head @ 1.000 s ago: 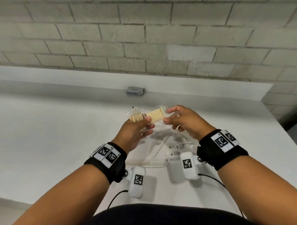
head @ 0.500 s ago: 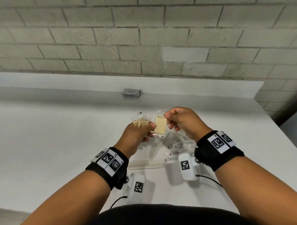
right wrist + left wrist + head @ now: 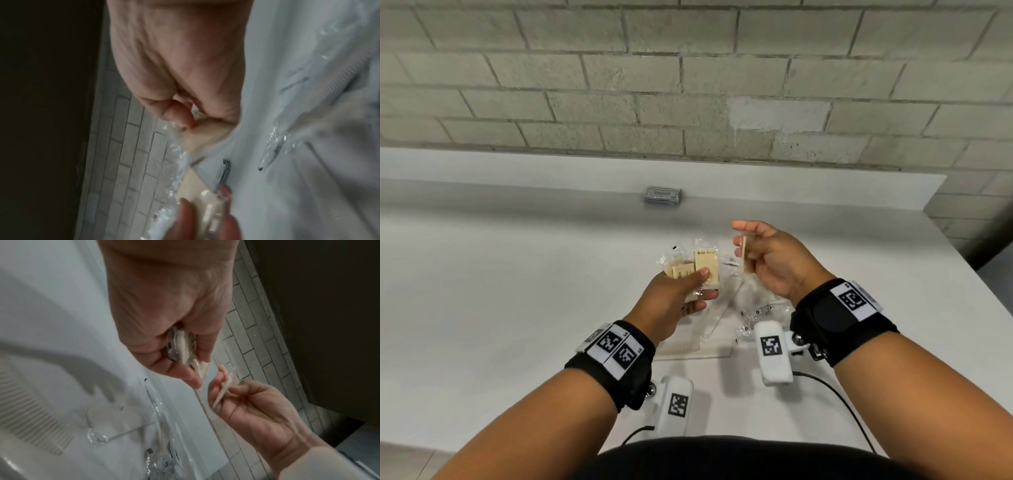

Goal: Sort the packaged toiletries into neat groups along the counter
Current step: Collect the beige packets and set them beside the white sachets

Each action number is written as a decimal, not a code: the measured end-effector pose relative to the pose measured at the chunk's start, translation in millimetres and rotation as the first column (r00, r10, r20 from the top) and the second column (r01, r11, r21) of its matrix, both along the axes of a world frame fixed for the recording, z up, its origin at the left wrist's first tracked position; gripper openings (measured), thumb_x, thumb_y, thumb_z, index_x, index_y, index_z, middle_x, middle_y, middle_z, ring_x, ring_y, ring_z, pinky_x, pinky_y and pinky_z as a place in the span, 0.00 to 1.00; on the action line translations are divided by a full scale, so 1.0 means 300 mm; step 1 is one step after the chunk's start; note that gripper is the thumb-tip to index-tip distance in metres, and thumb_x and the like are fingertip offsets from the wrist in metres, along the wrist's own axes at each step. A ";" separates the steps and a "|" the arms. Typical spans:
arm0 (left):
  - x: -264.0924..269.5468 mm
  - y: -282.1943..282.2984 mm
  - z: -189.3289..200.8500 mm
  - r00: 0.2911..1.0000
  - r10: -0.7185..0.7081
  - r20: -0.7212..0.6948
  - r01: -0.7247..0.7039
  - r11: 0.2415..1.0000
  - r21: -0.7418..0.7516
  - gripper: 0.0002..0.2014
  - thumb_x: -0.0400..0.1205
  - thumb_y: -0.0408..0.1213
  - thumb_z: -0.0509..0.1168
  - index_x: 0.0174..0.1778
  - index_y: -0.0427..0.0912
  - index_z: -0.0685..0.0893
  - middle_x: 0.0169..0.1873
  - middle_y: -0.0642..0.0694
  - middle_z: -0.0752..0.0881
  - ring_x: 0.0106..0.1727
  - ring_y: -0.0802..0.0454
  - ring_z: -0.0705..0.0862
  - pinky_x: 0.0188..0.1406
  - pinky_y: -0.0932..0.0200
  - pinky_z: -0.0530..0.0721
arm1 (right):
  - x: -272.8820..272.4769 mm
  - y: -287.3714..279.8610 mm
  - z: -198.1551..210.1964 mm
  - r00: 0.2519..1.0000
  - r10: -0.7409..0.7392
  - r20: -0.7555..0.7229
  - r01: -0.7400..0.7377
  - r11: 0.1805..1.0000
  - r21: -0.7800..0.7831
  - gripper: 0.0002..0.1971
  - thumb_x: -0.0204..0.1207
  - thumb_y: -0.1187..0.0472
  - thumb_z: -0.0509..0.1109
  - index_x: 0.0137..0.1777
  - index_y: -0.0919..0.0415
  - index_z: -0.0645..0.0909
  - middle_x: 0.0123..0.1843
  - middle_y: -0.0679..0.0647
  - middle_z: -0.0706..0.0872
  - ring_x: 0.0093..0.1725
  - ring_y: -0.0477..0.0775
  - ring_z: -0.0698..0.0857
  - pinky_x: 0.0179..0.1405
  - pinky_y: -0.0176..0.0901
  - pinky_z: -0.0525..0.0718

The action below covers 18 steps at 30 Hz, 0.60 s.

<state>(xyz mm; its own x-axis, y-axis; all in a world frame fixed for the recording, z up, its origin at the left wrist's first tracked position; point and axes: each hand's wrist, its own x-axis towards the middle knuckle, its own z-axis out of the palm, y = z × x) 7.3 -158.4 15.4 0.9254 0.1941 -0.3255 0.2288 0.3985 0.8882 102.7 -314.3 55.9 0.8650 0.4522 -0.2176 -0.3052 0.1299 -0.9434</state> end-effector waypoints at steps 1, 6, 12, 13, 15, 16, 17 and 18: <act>-0.002 -0.002 0.000 1.000 -0.010 -0.003 0.010 1.000 -0.018 0.08 0.80 0.36 0.69 0.54 0.39 0.86 0.47 0.42 0.91 0.43 0.47 0.92 0.33 0.63 0.85 | -0.001 0.003 -0.004 0.999 -0.022 0.025 0.022 0.999 -0.031 0.23 0.73 0.83 0.54 0.54 0.60 0.81 0.46 0.59 0.79 0.35 0.51 0.79 0.25 0.35 0.80; 0.003 -0.002 0.006 0.997 -0.078 0.010 0.079 0.993 -0.087 0.05 0.82 0.36 0.67 0.49 0.41 0.87 0.48 0.42 0.92 0.48 0.45 0.91 0.35 0.61 0.87 | 0.000 0.011 -0.032 0.998 -0.048 0.037 0.053 0.990 -0.133 0.13 0.72 0.80 0.70 0.47 0.61 0.81 0.40 0.58 0.85 0.37 0.53 0.86 0.31 0.39 0.87; 0.019 0.001 -0.003 0.997 -0.076 0.015 0.077 0.995 -0.057 0.13 0.79 0.31 0.70 0.59 0.36 0.83 0.41 0.43 0.91 0.45 0.47 0.92 0.34 0.61 0.87 | 0.003 0.016 -0.043 0.998 -0.039 0.050 0.046 0.991 -0.128 0.06 0.73 0.72 0.74 0.39 0.62 0.81 0.37 0.58 0.87 0.30 0.50 0.82 0.25 0.37 0.84; 0.020 0.001 -0.005 0.997 -0.072 0.014 0.073 0.994 -0.079 0.14 0.79 0.31 0.70 0.60 0.35 0.82 0.41 0.43 0.92 0.44 0.46 0.92 0.33 0.61 0.88 | 0.006 0.014 -0.044 0.997 -0.050 0.058 0.058 0.989 -0.138 0.06 0.73 0.70 0.74 0.38 0.62 0.82 0.37 0.58 0.87 0.28 0.49 0.80 0.23 0.37 0.82; 0.019 0.003 -0.007 0.997 -0.081 0.005 0.081 0.989 -0.124 0.12 0.80 0.32 0.69 0.59 0.34 0.82 0.43 0.42 0.92 0.44 0.45 0.92 0.33 0.61 0.88 | 0.009 0.009 -0.039 0.992 -0.081 0.101 0.094 0.987 -0.130 0.07 0.72 0.70 0.74 0.36 0.62 0.82 0.36 0.58 0.86 0.25 0.48 0.75 0.19 0.35 0.76; 0.019 0.006 -0.011 0.996 -0.088 -0.001 0.087 0.987 -0.137 0.11 0.81 0.33 0.68 0.58 0.35 0.83 0.45 0.42 0.92 0.44 0.45 0.92 0.33 0.61 0.88 | 0.009 0.005 -0.031 0.987 -0.090 0.131 0.102 0.991 -0.084 0.07 0.72 0.72 0.74 0.36 0.63 0.81 0.35 0.58 0.86 0.24 0.48 0.74 0.19 0.35 0.75; 0.019 0.011 -0.014 0.996 -0.090 -0.003 0.089 0.984 -0.154 0.11 0.82 0.34 0.66 0.58 0.36 0.84 0.48 0.41 0.91 0.45 0.45 0.92 0.33 0.61 0.88 | 0.008 0.003 -0.022 0.982 -0.087 0.169 0.092 0.995 -0.026 0.08 0.72 0.74 0.73 0.37 0.63 0.81 0.34 0.57 0.85 0.24 0.48 0.77 0.20 0.35 0.76; 0.020 0.018 -0.017 0.996 -0.088 -0.003 0.086 0.980 -0.181 0.12 0.82 0.35 0.65 0.60 0.36 0.83 0.50 0.40 0.91 0.46 0.45 0.92 0.33 0.61 0.89 | 0.005 0.000 -0.012 0.972 -0.067 0.224 0.065 0.998 0.014 0.08 0.72 0.77 0.72 0.37 0.64 0.81 0.34 0.57 0.86 0.26 0.49 0.80 0.23 0.36 0.80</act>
